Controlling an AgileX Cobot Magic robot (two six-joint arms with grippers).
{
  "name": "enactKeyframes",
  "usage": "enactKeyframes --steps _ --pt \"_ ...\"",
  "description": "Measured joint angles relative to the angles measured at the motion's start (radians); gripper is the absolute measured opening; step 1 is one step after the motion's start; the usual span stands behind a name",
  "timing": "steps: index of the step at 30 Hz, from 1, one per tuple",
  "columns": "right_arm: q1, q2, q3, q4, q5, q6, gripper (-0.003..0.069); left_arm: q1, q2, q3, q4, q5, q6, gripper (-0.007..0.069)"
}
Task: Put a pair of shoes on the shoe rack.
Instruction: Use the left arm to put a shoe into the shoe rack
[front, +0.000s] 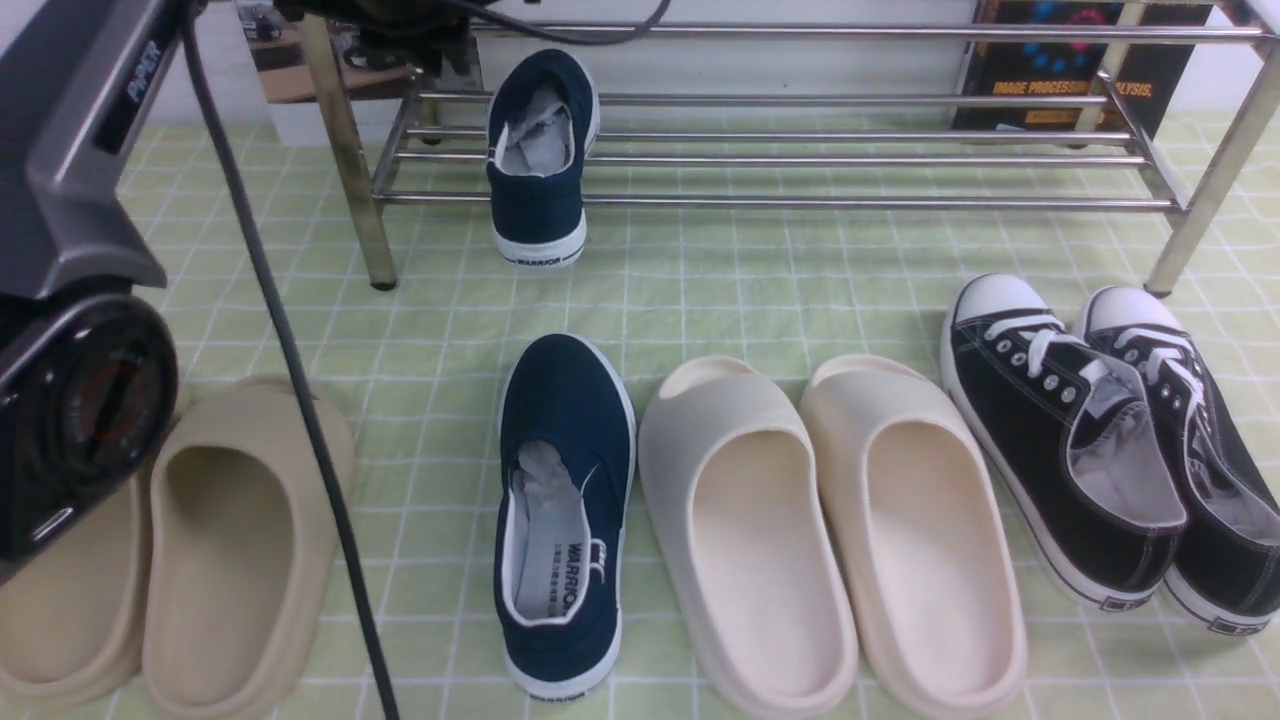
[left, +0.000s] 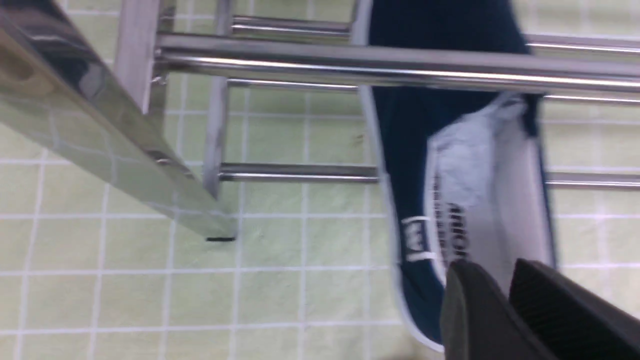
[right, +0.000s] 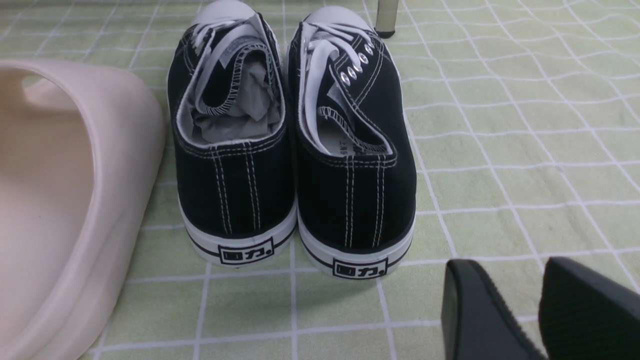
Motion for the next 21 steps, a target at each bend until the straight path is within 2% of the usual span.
enactKeyframes --steps 3,5,6,12,15,21 --pt "0.000 0.000 0.000 0.000 0.000 0.000 0.0239 -0.001 -0.060 0.105 -0.085 0.000 0.021 0.0033" --pt "0.000 0.000 0.000 0.000 0.000 0.000 0.0239 -0.003 -0.081 0.172 -0.107 0.000 0.037 0.0015" --pt "0.000 0.000 0.000 0.000 0.000 0.000 0.0239 -0.012 -0.120 0.292 -0.119 -0.001 0.060 -0.0013" --pt "0.000 0.000 0.000 0.000 0.000 0.000 0.0239 -0.061 -0.199 0.615 -0.128 -0.014 0.121 -0.0013" --pt "0.000 0.000 0.000 0.000 0.000 0.000 0.0239 -0.090 -0.193 0.733 -0.135 -0.162 0.136 -0.0013" --pt "0.000 0.000 0.000 0.000 0.000 0.000 0.0239 -0.074 -0.152 0.757 -0.120 -0.397 0.064 -0.0013"
